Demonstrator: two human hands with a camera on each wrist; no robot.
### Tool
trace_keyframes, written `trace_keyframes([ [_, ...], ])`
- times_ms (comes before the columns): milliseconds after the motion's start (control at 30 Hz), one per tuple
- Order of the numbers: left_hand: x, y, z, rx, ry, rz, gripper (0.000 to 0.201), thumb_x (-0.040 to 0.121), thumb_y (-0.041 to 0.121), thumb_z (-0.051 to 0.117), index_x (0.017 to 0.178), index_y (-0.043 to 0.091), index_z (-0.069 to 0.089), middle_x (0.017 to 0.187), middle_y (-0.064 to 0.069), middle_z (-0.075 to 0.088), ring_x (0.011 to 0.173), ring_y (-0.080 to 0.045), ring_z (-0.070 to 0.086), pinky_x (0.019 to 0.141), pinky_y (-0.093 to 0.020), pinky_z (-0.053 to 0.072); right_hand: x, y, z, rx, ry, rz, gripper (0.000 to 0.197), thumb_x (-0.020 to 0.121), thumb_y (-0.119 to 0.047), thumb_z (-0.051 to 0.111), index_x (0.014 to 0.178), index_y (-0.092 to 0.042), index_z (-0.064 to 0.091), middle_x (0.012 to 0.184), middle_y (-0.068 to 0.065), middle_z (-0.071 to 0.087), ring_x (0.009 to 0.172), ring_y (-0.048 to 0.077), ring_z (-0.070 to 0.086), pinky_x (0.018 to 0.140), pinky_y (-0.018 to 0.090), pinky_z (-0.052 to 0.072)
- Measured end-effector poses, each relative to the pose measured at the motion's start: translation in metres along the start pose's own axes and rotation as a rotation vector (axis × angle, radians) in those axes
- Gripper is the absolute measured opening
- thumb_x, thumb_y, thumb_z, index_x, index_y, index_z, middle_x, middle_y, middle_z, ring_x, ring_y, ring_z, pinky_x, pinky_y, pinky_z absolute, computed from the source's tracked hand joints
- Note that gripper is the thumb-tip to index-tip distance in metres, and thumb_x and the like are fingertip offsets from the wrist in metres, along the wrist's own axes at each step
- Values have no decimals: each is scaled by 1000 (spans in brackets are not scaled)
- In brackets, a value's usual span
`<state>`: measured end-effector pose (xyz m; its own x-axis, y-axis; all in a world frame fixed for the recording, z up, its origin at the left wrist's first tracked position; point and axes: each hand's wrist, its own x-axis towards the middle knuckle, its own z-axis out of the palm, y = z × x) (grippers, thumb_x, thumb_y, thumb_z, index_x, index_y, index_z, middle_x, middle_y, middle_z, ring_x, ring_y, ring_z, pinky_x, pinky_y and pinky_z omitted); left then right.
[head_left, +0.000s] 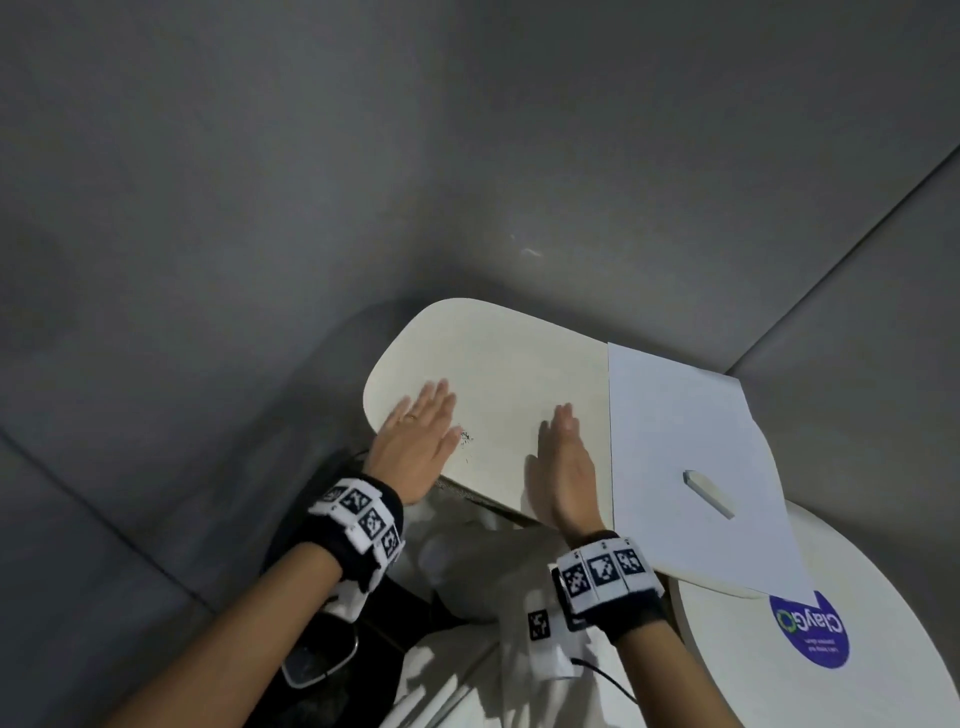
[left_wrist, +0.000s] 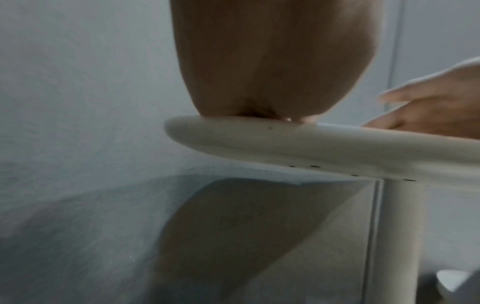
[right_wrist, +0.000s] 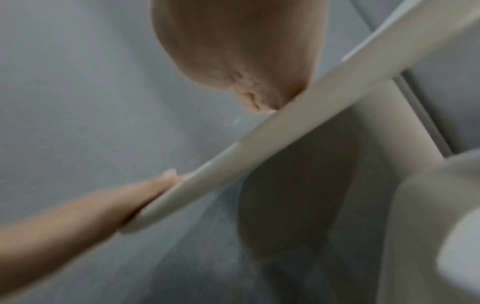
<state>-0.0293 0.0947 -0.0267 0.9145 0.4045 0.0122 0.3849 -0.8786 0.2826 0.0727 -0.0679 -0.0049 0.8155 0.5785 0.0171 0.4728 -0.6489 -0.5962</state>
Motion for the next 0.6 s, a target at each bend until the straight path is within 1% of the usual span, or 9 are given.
trace_keyframes([
  [67,-13,6,2,-204,-43,165,53,105,40,8,154,20,15,161,8,5,147,-2,0,118,-23,-1,6,6,18,-172,-12,1,59,99,-24,34,147,1,11,157,21,2,146,35,-2,120,50,6],
  [133,-28,3,-1,-686,-26,193,51,103,41,20,150,22,30,156,11,26,143,5,15,117,-17,10,8,-14,29,-212,-7,120,63,100,-38,18,149,-2,3,158,15,-6,147,28,-7,121,45,-3],
  [200,-43,-10,2,-990,257,83,45,105,36,29,144,18,44,147,10,43,137,2,35,113,-16,24,9,-35,40,-235,-57,46,65,99,-43,8,149,-3,-3,158,12,-11,147,24,-11,119,38,-6],
  [267,-57,-34,16,-959,577,-137,46,102,34,29,135,14,53,137,6,54,130,-7,46,110,-23,32,5,-50,53,-255,-132,-94,63,99,-42,7,149,-4,-1,158,12,-10,147,23,-10,119,36,-5],
  [333,-72,-60,36,-926,706,-326,46,98,37,27,127,17,57,126,4,58,122,-17,51,106,-34,37,1,-61,53,-172,-269,-169,59,101,-39,11,150,-7,4,159,8,-6,148,19,-7,121,34,-4],
  [433,-91,-87,65,-968,678,-477,29,103,28,31,115,20,56,105,1,63,105,-25,57,93,-35,43,-3,-69,26,440,-506,-69,52,102,-41,20,149,-19,22,158,-4,19,142,3,19,114,21,19],
  [467,-95,-92,74,-1009,633,-522,24,104,20,32,114,16,55,98,-1,63,97,-27,59,86,-30,44,-4,-64,14,581,-460,11,52,101,-42,21,147,-20,26,154,-4,28,136,1,29,105,15,28],
  [533,-101,-103,96,-1077,515,-644,22,103,5,34,116,5,52,90,-7,62,78,-25,59,69,-17,44,-5,-47,0,540,-235,68,53,100,-46,21,145,-19,32,150,0,37,136,8,35,98,15,29],
  [600,-103,-110,125,-1105,309,-805,22,99,-2,39,116,-4,52,83,-11,62,62,-14,57,52,-10,41,-4,-25,1,355,-113,24,56,101,-47,19,148,-17,23,156,2,24,145,15,20,111,21,18],
])
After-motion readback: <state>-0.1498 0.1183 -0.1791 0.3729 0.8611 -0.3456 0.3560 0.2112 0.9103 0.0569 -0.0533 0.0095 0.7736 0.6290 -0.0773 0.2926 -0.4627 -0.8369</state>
